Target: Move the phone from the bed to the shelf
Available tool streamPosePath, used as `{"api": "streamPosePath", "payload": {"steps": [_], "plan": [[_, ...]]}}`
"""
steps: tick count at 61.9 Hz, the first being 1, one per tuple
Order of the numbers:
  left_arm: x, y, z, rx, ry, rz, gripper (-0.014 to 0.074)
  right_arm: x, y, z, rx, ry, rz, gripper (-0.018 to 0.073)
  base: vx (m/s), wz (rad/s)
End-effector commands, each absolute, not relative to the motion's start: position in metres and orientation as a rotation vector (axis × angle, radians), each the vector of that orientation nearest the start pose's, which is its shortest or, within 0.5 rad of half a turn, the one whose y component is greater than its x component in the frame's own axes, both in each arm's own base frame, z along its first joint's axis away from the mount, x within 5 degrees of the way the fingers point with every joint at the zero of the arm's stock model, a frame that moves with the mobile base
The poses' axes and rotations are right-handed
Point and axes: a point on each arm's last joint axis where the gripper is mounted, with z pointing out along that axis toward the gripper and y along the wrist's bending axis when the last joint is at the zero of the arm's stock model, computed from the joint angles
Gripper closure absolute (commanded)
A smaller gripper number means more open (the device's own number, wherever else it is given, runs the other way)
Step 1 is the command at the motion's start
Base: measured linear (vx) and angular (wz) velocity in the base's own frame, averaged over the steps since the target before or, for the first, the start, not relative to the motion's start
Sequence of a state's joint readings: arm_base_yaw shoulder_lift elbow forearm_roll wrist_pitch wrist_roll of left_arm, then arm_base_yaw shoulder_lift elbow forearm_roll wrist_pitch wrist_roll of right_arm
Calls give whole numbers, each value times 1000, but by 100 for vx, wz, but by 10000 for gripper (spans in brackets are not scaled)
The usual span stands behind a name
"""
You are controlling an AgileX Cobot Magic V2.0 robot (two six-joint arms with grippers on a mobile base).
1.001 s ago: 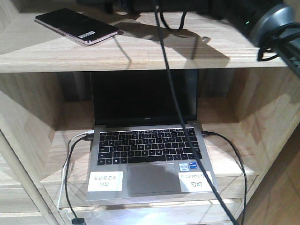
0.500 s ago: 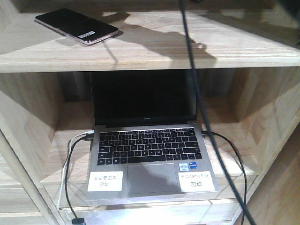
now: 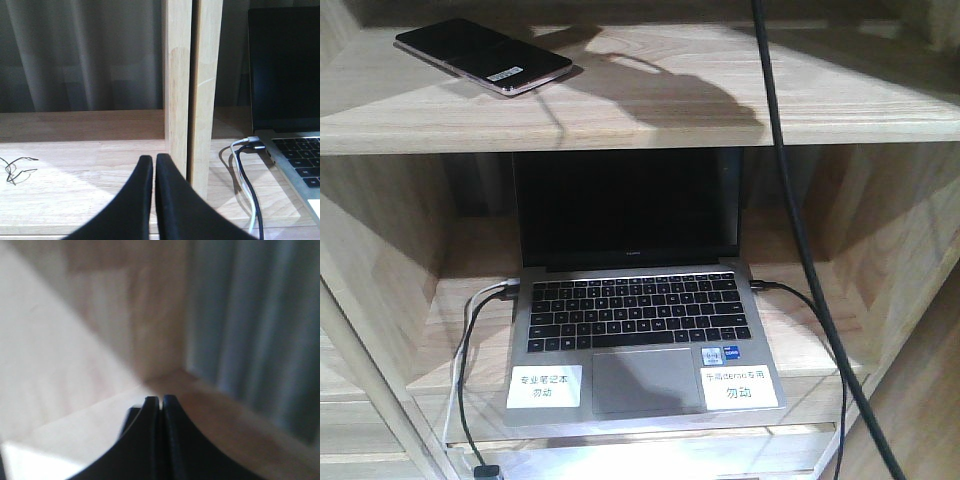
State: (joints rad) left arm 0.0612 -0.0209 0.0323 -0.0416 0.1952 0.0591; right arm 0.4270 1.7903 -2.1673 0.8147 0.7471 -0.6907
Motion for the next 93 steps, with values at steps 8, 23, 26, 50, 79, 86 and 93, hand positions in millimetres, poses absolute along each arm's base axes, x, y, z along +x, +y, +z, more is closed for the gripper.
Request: {"api": "streamPosePath", "payload": {"steps": [8,23,26,50,79,86,93], "plan": [[56,3,190,-38,1618,49,595,322,186,550,-651,1389,671,564,0,0],[56,3,190,-38,1618,49,595,326,185,549,-629,1386,634,564,0,0],[56,3,190,-38,1618,49,595,327,184,545,-619,1397,622,564,0,0],[56,3,190,-38,1618,49,595,272,156,511,-535,1371,437,564,0,0],[56,3,190,-38,1618,49,595,182,89,457,-265,1361,409,564,0,0],[56,3,190,-38,1618,49,595,161,77,429,-250,1393,401,564,0,0],[56,3,190,-38,1618,49,595,139,66,401,-254,1423,411,564,0,0]]}}
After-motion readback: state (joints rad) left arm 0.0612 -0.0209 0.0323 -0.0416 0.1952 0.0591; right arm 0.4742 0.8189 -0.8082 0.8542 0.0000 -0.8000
